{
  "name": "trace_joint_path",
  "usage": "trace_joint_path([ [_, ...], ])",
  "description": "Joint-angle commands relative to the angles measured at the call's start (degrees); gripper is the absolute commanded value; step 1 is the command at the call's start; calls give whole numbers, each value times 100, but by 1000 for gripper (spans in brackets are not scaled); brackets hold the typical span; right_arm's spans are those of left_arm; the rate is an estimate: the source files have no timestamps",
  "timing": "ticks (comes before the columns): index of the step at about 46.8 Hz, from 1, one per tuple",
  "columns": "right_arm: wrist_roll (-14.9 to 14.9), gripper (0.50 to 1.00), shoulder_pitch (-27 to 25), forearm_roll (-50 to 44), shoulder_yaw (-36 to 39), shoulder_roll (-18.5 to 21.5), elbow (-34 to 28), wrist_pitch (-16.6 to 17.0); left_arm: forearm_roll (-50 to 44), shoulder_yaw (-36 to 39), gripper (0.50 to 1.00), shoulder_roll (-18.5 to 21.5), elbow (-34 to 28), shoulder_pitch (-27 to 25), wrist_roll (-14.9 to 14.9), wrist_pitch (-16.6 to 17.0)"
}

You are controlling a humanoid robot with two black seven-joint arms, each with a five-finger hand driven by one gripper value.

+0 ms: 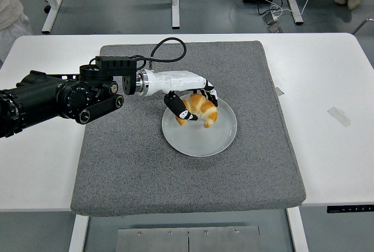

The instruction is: Place the bread on the plate

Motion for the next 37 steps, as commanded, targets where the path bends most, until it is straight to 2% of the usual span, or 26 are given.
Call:
trace_joint_path([
  [1,0,1000,0,-3,0,0,0,0,0,7,500,8,0,31,-11,-1],
  [37,0,1000,0,-3,0,0,0,0,0,86,500,-79,149,181,-37,43],
])
